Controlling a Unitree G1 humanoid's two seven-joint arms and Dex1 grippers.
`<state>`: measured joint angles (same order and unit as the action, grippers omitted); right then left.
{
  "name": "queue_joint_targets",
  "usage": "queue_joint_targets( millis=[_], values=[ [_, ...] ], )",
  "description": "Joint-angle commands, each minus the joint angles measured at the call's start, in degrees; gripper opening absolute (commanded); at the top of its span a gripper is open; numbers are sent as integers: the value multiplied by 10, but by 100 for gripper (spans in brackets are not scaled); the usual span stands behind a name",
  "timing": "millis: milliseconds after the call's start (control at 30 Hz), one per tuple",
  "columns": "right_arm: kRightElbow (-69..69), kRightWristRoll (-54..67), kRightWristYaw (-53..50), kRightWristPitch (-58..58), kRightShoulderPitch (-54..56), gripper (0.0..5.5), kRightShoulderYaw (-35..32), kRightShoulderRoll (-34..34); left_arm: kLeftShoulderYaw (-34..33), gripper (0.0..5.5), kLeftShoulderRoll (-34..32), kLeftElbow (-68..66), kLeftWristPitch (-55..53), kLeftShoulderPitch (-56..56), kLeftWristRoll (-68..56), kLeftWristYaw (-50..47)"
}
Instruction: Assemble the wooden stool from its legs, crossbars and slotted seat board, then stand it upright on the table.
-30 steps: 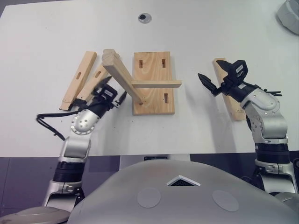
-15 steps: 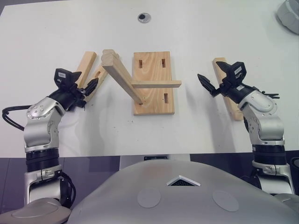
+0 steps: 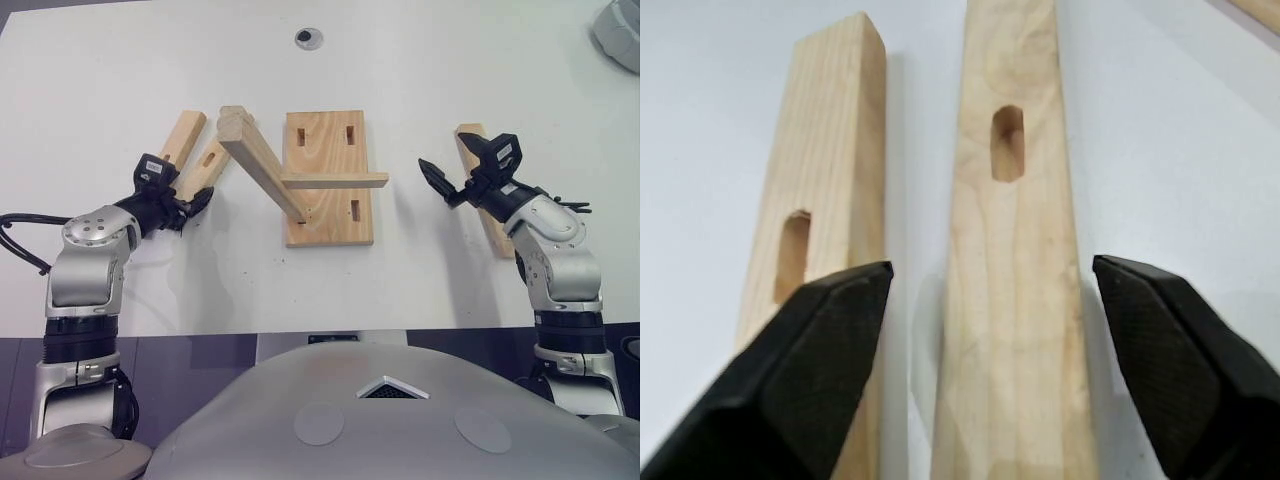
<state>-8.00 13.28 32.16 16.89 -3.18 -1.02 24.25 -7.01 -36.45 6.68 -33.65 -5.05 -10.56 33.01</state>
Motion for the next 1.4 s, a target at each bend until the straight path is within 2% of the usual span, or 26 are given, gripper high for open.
queue_joint_targets(
  millis=[33, 100, 233, 400, 533, 600, 667, 733, 767, 867, 933, 1000, 1133, 1300, 1400],
  values=[
    [-13, -4, -8, -2, -9, 432, 3, -5, 7, 371, -14, 3, -28, 4, -4, 15],
    [-14, -4, -11, -3, -11, 432, 2, -7, 14, 356, -22, 5, -43, -6, -3, 25],
    [-15, -3, -13, -4, -14, 432, 1, -8, 19, 284, -27, -7, -45, -13, 6, 29],
    [-10, -6, -14, -5, -9, 432, 2, -7, -4, 209, 7, 37, -27, 9, -21, 10],
    [18, -23, -27, -9, 4, 432, -2, 0, -27, 208, 41, 44, 16, 29, -38, -7],
    [39, -15, -44, -16, 31, 432, -37, 0, -61, 208, 63, 45, 40, 70, -60, -28],
    [45, 41, -53, -3, 80, 432, -102, -1, -95, 208, 74, 53, 61, 136, -92, -43],
    [21, 192, -63, 68, 176, 432, -200, 10, -125, 208, 77, 62, 69, 268, -142, -62],
    [5, 257, -70, 103, 216, 432, -229, 15, -127, 208, 82, 66, 74, 321, -154, -73],
    [-35, 437, -122, 195, 316, 432, -256, 3, -70, 208, 97, 103, 84, 398, -148, -74],
    [-59, 549, -196, 237, 407, 432, -226, -40, 19, 208, 108, 150, 88, 406, -122, -48],
    [-56, 613, -258, 256, 474, 432, -196, -81, 70, 208, 114, 173, 99, 414, -104, -36],
    [-46, 720, -353, 253, 526, 432, -177, -139, 108, 208, 124, 187, 114, 426, -87, -26],
    [-45, 773, -401, 237, 522, 432, -175, -147, 120, 208, 124, 198, 120, 411, -78, -21],
    [-44, 802, -421, 214, 531, 376, -193, -138, 120, 208, 125, 200, 122, 403, -73, -25]
  ],
)
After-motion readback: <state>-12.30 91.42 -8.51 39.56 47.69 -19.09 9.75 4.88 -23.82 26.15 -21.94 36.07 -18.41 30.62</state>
